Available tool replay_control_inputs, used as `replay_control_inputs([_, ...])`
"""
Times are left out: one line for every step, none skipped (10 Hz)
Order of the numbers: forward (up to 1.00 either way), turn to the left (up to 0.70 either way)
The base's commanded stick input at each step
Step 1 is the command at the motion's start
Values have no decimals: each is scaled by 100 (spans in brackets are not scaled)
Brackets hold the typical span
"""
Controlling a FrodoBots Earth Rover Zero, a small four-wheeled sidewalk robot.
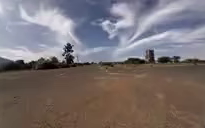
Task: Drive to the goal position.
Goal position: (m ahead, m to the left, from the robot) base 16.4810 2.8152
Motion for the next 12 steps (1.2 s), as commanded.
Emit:
replay_control_inputs([100,0])
replay_control_inputs([100,0])
replay_control_inputs([100,0])
replay_control_inputs([100,0])
replay_control_inputs([100,0])
replay_control_inputs([100,0])
replay_control_inputs([100,0])
replay_control_inputs([100,0])
replay_control_inputs([100,0])
replay_control_inputs([100,0])
replay_control_inputs([100,0])
replay_control_inputs([100,0])
